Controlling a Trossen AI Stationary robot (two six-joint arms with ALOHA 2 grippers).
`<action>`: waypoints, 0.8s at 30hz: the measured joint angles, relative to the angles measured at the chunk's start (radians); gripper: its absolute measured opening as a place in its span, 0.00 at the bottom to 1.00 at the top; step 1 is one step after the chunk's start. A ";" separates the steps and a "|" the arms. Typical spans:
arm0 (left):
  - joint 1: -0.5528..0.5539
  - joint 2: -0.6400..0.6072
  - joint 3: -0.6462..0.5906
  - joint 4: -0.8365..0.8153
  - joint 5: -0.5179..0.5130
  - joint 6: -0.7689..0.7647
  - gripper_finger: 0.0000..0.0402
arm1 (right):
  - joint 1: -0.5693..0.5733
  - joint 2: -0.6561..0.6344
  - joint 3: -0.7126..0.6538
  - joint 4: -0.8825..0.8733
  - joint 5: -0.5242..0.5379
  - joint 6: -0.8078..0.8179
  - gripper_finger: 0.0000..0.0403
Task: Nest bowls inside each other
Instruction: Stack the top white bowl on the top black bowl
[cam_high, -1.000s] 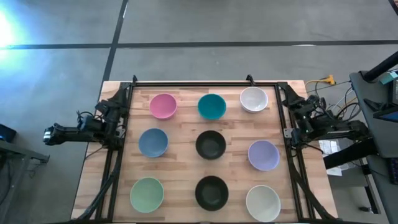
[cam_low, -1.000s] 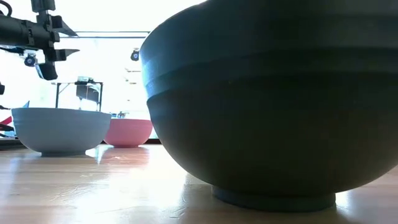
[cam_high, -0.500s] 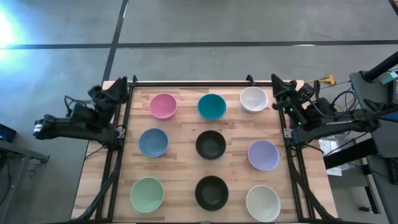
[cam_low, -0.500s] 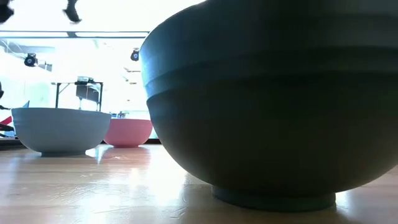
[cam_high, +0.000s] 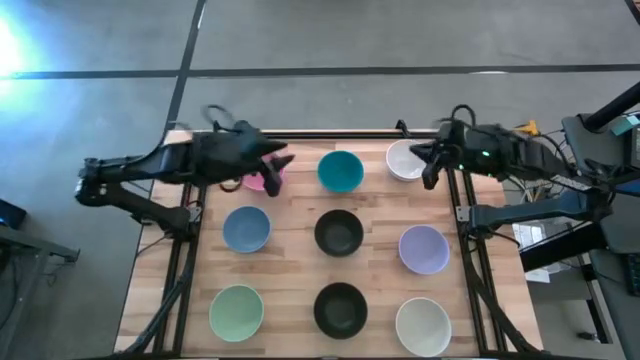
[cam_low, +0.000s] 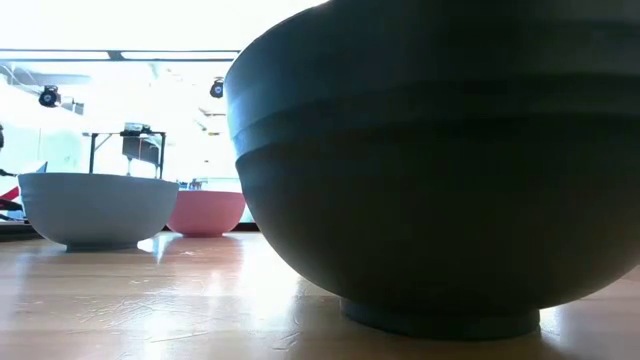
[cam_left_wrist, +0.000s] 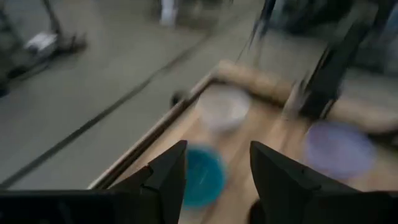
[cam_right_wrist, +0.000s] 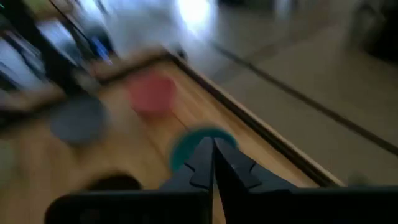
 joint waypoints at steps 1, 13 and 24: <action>0.000 0.032 0.057 -0.081 -0.013 0.000 0.40 | -0.021 0.021 0.024 -0.090 0.020 -0.009 0.02; 0.002 0.132 0.128 -0.502 -0.044 -0.044 0.40 | -0.267 0.261 -0.032 -0.237 -0.330 -0.199 0.17; 0.055 -0.220 -0.162 -0.350 0.207 -0.102 0.40 | -0.408 0.546 -0.022 -0.221 -0.330 -0.284 0.43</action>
